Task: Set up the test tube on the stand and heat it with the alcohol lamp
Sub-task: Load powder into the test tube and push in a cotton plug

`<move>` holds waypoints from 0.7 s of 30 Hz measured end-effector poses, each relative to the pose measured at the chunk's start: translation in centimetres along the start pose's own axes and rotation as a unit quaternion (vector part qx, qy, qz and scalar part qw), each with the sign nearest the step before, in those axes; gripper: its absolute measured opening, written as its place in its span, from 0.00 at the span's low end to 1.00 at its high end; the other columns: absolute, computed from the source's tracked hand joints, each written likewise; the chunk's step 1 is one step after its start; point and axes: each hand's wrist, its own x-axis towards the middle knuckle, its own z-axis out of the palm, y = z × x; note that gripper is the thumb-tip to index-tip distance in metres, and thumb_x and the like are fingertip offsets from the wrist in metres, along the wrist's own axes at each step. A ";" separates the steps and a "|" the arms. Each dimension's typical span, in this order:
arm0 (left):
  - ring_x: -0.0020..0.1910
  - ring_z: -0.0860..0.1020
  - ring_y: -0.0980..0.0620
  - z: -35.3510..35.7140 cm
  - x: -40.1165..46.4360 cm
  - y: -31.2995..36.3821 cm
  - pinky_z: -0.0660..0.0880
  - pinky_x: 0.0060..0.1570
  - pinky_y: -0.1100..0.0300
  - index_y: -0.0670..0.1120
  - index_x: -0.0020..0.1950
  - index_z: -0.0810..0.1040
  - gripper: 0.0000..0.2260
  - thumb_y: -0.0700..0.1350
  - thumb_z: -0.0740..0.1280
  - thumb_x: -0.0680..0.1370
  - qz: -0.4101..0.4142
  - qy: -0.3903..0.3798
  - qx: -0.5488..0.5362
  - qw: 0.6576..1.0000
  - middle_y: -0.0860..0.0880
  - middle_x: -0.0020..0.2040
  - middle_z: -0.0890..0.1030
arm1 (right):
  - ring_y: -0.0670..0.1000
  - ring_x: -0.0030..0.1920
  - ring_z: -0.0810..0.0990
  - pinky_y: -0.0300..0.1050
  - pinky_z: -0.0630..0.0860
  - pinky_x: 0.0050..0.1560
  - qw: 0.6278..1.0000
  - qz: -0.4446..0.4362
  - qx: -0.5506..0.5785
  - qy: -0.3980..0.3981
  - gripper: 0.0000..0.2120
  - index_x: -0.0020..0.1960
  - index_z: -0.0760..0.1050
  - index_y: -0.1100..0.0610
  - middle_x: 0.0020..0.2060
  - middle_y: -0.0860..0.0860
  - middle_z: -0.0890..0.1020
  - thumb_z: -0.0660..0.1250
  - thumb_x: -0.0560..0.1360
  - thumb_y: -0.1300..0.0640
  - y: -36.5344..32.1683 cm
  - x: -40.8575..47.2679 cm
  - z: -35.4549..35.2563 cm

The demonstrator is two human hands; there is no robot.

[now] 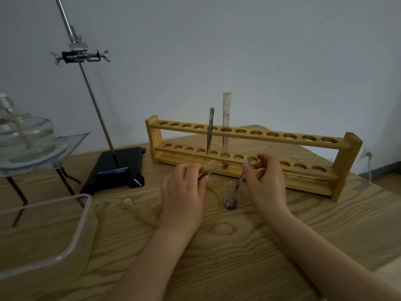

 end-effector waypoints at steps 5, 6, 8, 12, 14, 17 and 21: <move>0.47 0.68 0.59 -0.8 1.1 0.6 0.67 0.51 0.58 0.48 0.57 0.75 0.13 0.51 0.56 0.78 -0.003 0.026 -0.015 1.000 0.53 0.51 0.75 | 0.52 0.53 0.74 0.48 0.76 0.52 0.999 -0.020 -0.038 -0.008 0.24 0.68 0.65 0.54 0.58 0.51 0.72 0.65 0.76 0.49 -1.2 0.2 -0.6; 0.47 0.68 0.60 -1.0 1.3 0.7 0.67 0.51 0.59 0.48 0.58 0.74 0.14 0.52 0.56 0.78 -0.002 0.025 -0.017 1.000 0.54 0.50 0.75 | 0.51 0.54 0.74 0.46 0.74 0.52 0.998 -0.029 -0.052 -0.007 0.24 0.68 0.64 0.54 0.60 0.51 0.70 0.65 0.76 0.49 -1.4 0.3 -0.7; 0.47 0.69 0.60 -1.4 1.7 0.8 0.70 0.51 0.57 0.49 0.58 0.74 0.14 0.53 0.56 0.78 -0.003 0.015 -0.023 1.000 0.57 0.49 0.72 | 0.50 0.57 0.72 0.43 0.69 0.52 0.996 -0.046 -0.080 -0.003 0.24 0.68 0.64 0.54 0.63 0.52 0.68 0.65 0.76 0.49 -2.0 0.5 -0.9; 0.46 0.73 0.60 -2.6 2.7 1.0 0.75 0.51 0.55 0.50 0.58 0.73 0.13 0.54 0.57 0.78 -0.015 0.016 -0.066 0.998 0.59 0.48 0.72 | 0.51 0.64 0.67 0.43 0.66 0.60 0.988 -0.095 -0.118 0.010 0.24 0.68 0.66 0.56 0.63 0.53 0.67 0.66 0.75 0.50 -3.2 0.7 -1.1; 0.46 0.74 0.60 -3.3 3.2 1.1 0.75 0.48 0.60 0.49 0.59 0.73 0.13 0.54 0.58 0.78 -0.036 0.020 -0.093 0.995 0.58 0.49 0.74 | 0.51 0.63 0.67 0.44 0.67 0.61 0.984 -0.127 -0.124 0.011 0.23 0.67 0.66 0.56 0.62 0.53 0.68 0.66 0.75 0.50 -4.0 0.5 -1.0; 0.46 0.77 0.58 -3.8 3.5 0.4 0.75 0.43 0.63 0.50 0.57 0.73 0.12 0.54 0.59 0.78 -0.070 -0.003 -0.113 0.991 0.55 0.48 0.77 | 0.51 0.61 0.69 0.45 0.70 0.60 0.981 -0.152 -0.123 -0.009 0.23 0.67 0.66 0.56 0.62 0.52 0.68 0.65 0.76 0.50 -5.2 0.0 -0.7; 0.48 0.78 0.57 -5.0 3.2 -0.1 0.76 0.47 0.61 0.50 0.58 0.73 0.12 0.53 0.59 0.79 -0.096 -0.004 -0.144 0.985 0.55 0.49 0.78 | 0.48 0.60 0.70 0.46 0.71 0.61 0.978 -0.172 -0.113 -0.045 0.22 0.67 0.67 0.54 0.61 0.49 0.69 0.65 0.76 0.50 -6.2 -1.0 -0.1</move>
